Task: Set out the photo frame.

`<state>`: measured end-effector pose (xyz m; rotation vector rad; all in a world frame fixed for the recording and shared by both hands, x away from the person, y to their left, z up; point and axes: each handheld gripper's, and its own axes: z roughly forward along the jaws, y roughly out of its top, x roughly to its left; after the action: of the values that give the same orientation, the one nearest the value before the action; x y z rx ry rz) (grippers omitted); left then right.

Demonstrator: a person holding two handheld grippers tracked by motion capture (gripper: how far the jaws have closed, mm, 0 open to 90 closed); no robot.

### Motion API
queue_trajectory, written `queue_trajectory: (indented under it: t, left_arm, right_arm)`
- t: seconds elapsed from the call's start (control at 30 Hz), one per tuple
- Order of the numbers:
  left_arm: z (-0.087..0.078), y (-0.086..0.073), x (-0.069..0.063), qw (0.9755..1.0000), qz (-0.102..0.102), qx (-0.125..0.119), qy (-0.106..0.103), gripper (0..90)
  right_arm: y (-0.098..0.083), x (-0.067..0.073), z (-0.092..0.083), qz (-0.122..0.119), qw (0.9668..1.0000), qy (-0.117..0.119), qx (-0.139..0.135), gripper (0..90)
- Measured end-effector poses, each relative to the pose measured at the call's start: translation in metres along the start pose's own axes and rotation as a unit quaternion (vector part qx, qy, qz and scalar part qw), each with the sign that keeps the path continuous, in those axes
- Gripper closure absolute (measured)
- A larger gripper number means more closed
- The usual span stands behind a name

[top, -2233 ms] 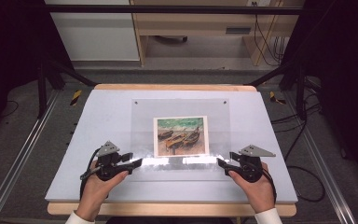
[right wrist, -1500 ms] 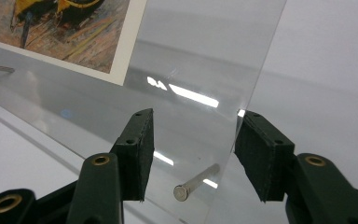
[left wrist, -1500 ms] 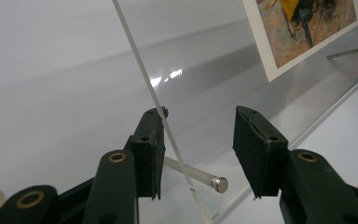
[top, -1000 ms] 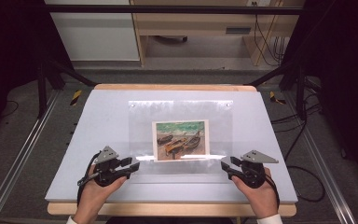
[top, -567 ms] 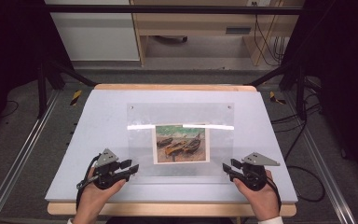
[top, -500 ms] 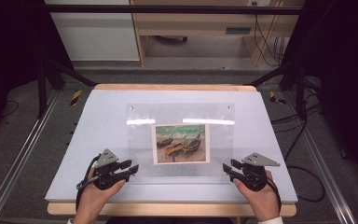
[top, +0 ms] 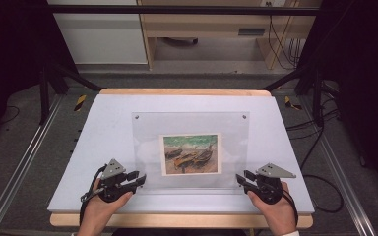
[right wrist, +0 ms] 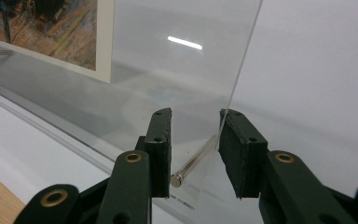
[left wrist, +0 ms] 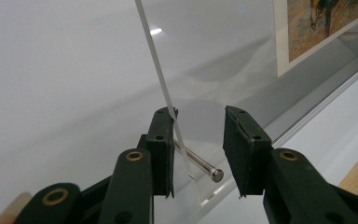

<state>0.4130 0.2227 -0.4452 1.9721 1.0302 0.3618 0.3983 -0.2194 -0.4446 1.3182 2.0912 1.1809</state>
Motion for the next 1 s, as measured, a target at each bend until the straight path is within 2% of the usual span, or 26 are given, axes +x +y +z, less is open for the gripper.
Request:
queue_trajectory:
  t: [0.67, 1.0]
  left_arm:
    - [-0.0016, -0.0019, 0.0, 1.0, 0.002, 0.007, -0.006, 64.9]
    - [-0.0029, -0.004, -0.0017, 0.9999, 0.005, 0.015, -0.008, 65.6]
  right_arm:
    - [-0.0026, -0.0001, -0.0023, 0.001, 1.0, 0.002, 0.005, 67.4]
    - [-0.0056, 0.0016, -0.0044, -0.007, 0.9999, 0.001, 0.01, 67.8]
